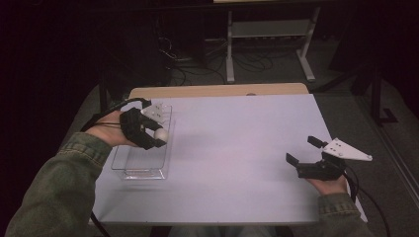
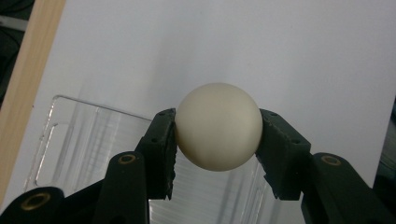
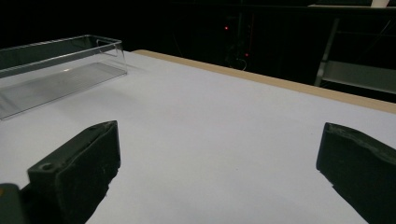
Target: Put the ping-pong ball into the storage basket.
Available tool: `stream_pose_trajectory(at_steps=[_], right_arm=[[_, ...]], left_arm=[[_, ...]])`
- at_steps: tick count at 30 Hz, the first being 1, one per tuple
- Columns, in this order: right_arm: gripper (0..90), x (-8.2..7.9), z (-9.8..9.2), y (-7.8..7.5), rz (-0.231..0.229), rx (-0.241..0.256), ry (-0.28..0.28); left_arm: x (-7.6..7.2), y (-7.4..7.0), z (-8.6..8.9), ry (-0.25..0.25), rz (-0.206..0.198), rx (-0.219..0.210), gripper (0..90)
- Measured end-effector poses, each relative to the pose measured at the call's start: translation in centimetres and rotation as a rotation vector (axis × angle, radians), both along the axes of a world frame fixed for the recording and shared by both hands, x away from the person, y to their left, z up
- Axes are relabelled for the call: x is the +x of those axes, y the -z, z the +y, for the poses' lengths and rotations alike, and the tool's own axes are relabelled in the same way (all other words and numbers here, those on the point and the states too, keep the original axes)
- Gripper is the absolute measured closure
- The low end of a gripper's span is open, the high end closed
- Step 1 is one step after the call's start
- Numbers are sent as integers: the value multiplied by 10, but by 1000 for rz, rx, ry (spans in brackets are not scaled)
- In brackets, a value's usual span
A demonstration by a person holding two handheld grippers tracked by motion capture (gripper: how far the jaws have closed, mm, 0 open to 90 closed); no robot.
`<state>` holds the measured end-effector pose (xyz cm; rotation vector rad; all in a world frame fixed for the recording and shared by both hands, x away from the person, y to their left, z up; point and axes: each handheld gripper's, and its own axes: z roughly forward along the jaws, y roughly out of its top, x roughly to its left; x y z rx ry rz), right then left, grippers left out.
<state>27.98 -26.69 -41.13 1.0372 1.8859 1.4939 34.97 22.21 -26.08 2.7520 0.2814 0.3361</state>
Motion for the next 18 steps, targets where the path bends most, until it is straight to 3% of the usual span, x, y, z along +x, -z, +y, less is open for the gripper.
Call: stream_pose_trajectory(at_steps=[4, 6, 12, 14, 18], right_arm=[[0, 0, 0, 0, -1, 1, 0], [0, 0, 0, 0, 1, 0, -1], [0, 0, 1, 1, 4, -4, -5], [0, 1, 1, 1, 6, -4, -6], [0, 1, 2, 2, 13, -7, -11]], left_arm=[[1, 1, 3, 1, 14, 22, 499], [1, 3, 6, 6, 30, 57, 499], [3, 2, 8, 3, 36, 84, 499], [5, 4, 10, -16, 47, 109, 499], [7, 7, 10, -8, 60, 147, 499]])
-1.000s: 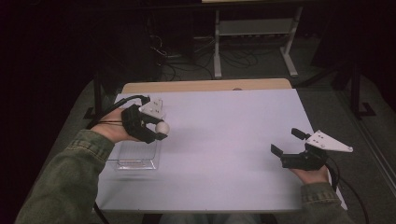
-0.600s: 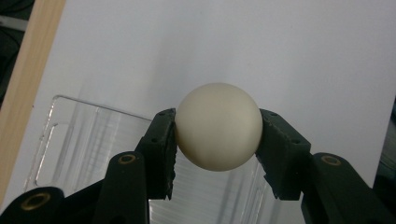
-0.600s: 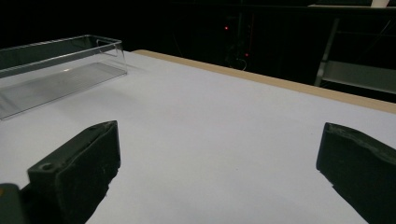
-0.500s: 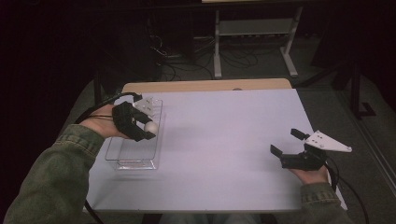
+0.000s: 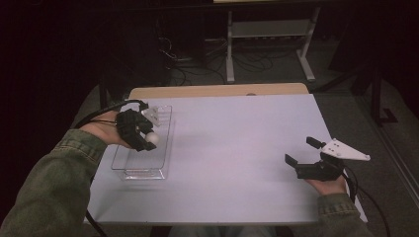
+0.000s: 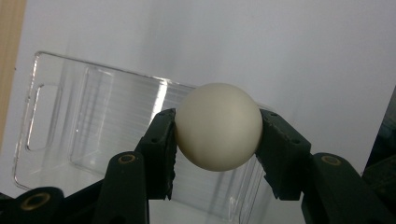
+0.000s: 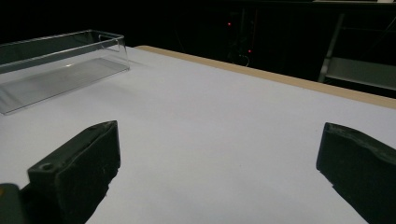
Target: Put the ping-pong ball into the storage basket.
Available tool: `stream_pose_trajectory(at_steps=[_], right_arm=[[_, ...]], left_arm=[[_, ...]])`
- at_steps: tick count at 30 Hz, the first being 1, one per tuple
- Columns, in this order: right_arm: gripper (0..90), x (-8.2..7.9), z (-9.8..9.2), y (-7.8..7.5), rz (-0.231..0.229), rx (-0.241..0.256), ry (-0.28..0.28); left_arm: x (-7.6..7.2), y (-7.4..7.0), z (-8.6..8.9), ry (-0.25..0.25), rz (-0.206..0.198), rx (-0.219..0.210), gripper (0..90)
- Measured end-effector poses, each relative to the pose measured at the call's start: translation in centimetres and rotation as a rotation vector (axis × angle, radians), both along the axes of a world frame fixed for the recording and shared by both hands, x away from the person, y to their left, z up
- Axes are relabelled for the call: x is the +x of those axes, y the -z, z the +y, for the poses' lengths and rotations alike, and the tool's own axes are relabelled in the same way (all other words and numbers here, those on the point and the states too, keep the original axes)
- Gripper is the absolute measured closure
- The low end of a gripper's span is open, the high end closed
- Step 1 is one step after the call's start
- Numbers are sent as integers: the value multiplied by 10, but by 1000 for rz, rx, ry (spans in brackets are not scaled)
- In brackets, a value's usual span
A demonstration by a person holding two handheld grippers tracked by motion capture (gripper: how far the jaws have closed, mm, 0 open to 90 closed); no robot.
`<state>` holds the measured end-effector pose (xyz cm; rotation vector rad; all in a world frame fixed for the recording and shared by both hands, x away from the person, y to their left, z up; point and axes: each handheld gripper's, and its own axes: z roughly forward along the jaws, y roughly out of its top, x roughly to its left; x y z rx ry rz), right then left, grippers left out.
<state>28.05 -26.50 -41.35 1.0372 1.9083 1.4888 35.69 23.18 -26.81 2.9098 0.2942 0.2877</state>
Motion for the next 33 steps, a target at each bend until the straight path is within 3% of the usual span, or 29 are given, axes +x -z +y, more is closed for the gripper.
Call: stream_pose_trajectory(at_steps=[10, 22, 33], right_arm=[[0, 1, 1, 1, 9, -6, -8], [0, 1, 1, 1, 12, -10, -12], [0, 1, 1, 1, 9, -8, -11]], left_arm=[[1, 0, 1, 10, 44, 80, 500], [1, 8, 8, 9, 50, 77, 500], [3, 28, 5, 9, 74, 59, 500]])
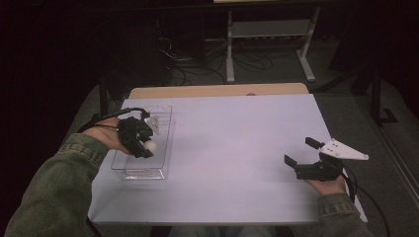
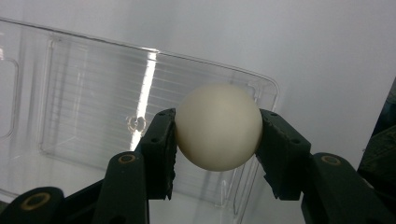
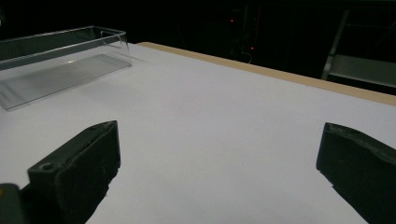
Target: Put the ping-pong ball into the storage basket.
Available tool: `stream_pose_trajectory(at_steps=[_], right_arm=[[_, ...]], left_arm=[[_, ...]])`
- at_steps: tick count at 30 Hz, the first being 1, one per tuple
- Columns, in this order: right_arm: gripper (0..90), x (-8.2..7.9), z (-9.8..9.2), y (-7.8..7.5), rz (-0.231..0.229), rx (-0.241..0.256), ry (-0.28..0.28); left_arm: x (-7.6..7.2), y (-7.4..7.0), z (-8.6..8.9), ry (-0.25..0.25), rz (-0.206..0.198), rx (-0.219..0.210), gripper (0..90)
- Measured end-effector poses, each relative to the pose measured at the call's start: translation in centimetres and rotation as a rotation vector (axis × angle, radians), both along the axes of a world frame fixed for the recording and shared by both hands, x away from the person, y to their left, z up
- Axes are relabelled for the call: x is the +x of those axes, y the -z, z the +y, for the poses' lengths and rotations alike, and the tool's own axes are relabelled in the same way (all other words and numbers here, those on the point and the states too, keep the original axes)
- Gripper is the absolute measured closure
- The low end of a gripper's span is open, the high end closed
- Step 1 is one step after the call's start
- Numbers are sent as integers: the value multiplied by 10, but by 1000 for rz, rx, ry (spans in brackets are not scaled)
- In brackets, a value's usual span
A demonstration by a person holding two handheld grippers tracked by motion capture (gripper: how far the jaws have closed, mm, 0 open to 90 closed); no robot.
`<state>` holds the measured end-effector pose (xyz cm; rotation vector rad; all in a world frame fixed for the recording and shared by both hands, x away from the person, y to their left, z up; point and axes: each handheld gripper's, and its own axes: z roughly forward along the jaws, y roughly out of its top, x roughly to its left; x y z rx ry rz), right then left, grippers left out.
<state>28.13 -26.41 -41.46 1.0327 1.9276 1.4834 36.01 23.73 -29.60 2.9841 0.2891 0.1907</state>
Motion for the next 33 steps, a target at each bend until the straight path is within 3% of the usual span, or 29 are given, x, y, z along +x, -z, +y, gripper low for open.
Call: stream_pose_trajectory(at_steps=[29, 33], right_arm=[[0, -2, -1, -1, -6, 5, 5], [0, -2, -2, -1, -5, 7, 7]], left_arm=[[5, 40, -2, -17, 48, 9, 499], [8, 45, -2, -27, 55, -7, 499]])
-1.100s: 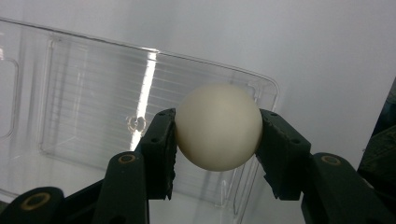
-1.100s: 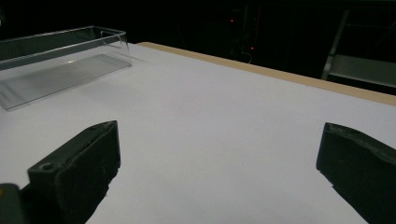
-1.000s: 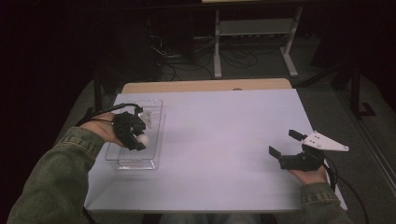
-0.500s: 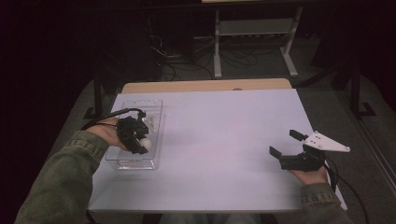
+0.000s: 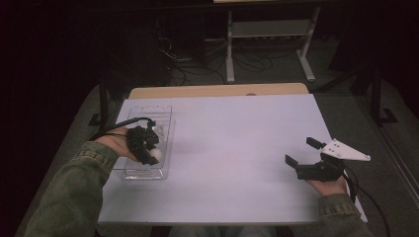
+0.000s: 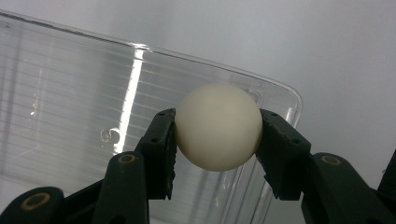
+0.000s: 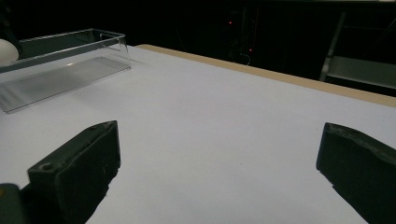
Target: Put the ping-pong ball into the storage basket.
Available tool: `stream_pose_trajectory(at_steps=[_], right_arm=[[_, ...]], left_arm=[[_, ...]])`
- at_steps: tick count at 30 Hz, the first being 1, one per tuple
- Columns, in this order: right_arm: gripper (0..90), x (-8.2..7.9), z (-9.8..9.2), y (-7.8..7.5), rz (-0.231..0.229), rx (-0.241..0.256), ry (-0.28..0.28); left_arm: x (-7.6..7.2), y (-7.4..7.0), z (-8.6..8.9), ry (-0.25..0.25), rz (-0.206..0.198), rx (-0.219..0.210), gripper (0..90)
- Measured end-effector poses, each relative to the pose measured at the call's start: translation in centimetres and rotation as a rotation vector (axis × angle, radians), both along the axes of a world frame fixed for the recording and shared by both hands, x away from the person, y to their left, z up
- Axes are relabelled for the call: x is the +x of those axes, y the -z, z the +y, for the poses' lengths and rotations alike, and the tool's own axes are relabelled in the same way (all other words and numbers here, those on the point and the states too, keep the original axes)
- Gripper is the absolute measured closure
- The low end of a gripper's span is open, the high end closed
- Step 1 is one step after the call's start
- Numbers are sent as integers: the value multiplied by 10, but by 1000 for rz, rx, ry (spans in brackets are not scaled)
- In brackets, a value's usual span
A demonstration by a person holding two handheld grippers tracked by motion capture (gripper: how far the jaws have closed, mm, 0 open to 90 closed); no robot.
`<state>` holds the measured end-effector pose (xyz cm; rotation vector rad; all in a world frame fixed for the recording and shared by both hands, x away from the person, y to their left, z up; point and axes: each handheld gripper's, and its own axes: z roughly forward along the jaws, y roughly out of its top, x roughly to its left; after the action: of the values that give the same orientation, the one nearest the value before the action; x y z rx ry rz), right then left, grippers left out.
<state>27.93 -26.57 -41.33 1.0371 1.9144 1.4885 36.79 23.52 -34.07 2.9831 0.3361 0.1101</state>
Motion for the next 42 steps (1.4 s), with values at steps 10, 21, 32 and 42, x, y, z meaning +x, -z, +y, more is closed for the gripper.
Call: stream_pose_trajectory(at_steps=[10, 21, 32, 42], right_arm=[[0, 0, 0, 0, -1, 1, -2], [0, -1, -1, -1, -3, 0, -2], [0, 0, -1, 0, -2, -3, -5], [0, 0, 0, 0, 0, -4, -3]], left_arm=[[3, 12, -2, -2, 22, 8, 499], [7, 19, -6, -1, 27, 32, 498], [8, 31, -4, -20, 52, 38, 497], [9, 33, -3, -26, 48, 42, 439]])
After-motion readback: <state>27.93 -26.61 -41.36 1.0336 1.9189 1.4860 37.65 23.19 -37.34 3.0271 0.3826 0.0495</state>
